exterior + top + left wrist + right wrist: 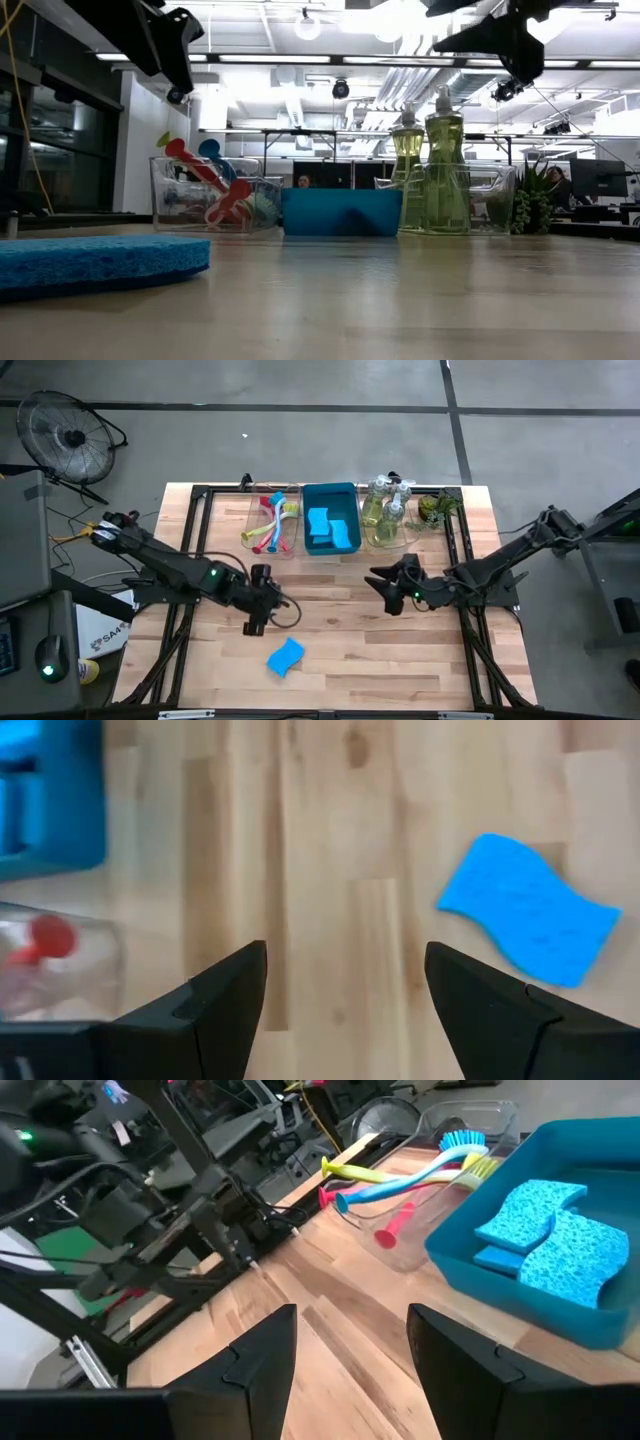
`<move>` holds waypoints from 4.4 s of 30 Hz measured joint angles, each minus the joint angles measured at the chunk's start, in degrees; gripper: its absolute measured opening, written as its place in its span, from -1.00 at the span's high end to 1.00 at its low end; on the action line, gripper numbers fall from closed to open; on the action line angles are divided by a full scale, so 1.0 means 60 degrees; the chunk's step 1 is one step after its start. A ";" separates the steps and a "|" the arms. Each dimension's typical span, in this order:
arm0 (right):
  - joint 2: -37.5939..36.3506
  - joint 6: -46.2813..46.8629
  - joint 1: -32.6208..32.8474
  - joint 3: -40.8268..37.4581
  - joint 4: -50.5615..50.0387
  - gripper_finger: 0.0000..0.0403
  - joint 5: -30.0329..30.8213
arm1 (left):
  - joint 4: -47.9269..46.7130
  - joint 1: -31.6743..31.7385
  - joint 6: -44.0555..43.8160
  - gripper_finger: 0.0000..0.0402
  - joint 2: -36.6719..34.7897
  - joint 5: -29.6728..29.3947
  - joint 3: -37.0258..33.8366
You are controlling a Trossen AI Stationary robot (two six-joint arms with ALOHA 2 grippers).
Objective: Pick & Place Kitchen Sink Supplies
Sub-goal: Put the blue sponge into the blue bin
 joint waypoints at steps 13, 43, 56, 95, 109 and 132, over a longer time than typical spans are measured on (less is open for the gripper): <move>-0.0372 -0.0721 0.0059 -0.0084 -0.0558 0.08 -0.1111 | 0.0354 -0.2005 -0.3777 -0.32 0.1075 -0.0017 0.0000; -0.2157 -0.0733 0.0182 -0.3874 0.5030 0.08 -0.0449 | 0.2140 -0.0359 -0.2668 -0.32 0.2252 0.1327 0.0004; -0.4150 -0.1468 0.0182 -0.4787 0.4456 0.08 -0.2567 | 0.2312 -0.1378 -0.8515 -0.32 0.2310 0.1999 0.0004; -0.4525 -0.0972 0.0190 -0.4787 0.2302 0.08 -0.5060 | 0.2057 -0.1066 -0.9348 -0.76 0.4503 0.3228 0.1891; -0.4523 -0.0397 0.0190 -0.4787 0.1913 0.08 -0.4976 | 0.0721 -0.0904 -0.9094 -0.76 0.5032 0.2510 0.2448; -0.4456 0.0208 0.0182 -0.4786 0.1509 0.08 -0.4792 | 0.1294 -0.0661 -0.8051 -0.76 0.6273 0.2868 0.2484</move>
